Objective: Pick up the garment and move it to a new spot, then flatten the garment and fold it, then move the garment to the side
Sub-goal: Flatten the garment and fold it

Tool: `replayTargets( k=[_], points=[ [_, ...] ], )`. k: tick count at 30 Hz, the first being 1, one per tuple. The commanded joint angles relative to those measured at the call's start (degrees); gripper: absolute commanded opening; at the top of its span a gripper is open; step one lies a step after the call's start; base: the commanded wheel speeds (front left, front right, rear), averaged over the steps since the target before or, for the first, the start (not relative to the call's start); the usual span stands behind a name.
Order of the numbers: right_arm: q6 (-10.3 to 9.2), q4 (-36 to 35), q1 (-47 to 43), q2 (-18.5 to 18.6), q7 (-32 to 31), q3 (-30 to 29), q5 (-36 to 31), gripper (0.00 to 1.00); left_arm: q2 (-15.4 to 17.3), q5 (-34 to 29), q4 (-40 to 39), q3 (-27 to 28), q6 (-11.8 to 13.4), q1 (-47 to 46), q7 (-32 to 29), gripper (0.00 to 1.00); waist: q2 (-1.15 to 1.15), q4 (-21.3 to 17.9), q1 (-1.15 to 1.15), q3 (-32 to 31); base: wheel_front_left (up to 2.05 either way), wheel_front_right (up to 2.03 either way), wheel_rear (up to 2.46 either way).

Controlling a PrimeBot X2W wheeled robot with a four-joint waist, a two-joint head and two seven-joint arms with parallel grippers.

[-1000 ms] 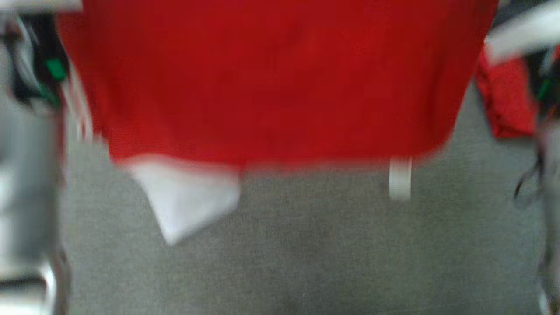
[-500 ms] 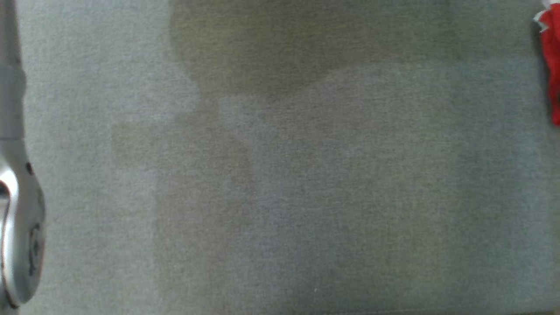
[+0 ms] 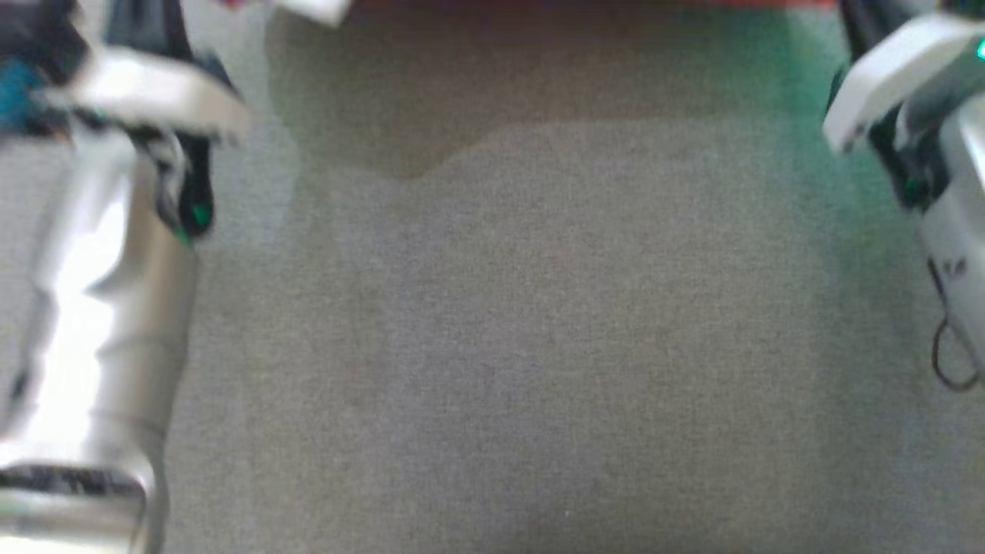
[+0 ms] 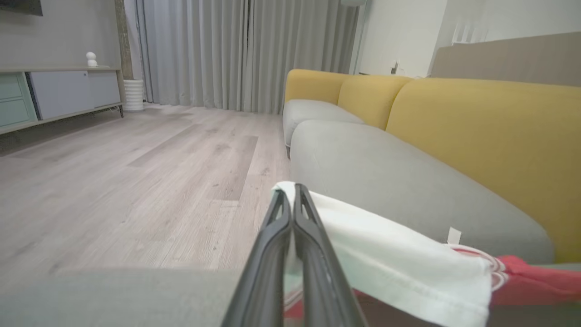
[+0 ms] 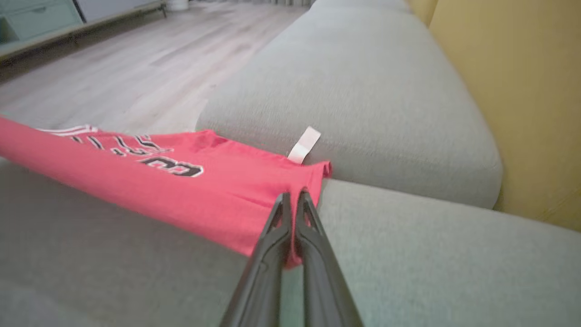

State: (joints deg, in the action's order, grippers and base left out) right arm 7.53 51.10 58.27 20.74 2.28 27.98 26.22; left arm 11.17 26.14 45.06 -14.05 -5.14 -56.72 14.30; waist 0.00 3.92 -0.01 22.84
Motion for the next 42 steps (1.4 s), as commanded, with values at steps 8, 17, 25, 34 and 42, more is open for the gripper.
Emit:
replayTargets(
  k=[8,17,25,34,42],
  points=[
    [-0.04,-6.6,-9.7,6.2,-10.1,9.7,11.5,0.00,3.9,-0.2,-5.4,-3.2,-1.5,13.1,-2.1,0.00,0.00,0.0,0.01,-8.3,0.00,0.00,0.00],
    [-0.04,-12.7,-16.4,11.0,-14.4,15.6,18.8,0.00,7.0,1.9,-17.4,-4.3,0.0,27.3,-9.2,0.00,0.00,-1.2,0.01,-14.2,0.00,0.00,0.00],
    [-0.04,-16.9,-21.7,12.9,-16.9,19.3,23.2,0.00,9.8,4.6,-30.9,-3.2,3.8,41.1,-14.8,0.00,0.00,-2.7,0.01,-19.1,0.00,0.00,0.00],
    [-0.04,-22.5,-26.4,15.3,-19.4,20.3,27.3,0.00,11.6,5.9,-44.9,-2.8,8.3,52.1,-19.6,0.00,0.00,-3.8,0.01,-21.2,0.00,0.00,0.00],
    [-0.04,-24.5,-27.4,15.7,-18.4,17.7,26.9,0.00,12.4,5.4,-49.5,-2.2,10.4,51.7,-21.3,0.00,0.00,-4.3,0.01,-19.9,0.00,0.00,0.00]
  ],
)
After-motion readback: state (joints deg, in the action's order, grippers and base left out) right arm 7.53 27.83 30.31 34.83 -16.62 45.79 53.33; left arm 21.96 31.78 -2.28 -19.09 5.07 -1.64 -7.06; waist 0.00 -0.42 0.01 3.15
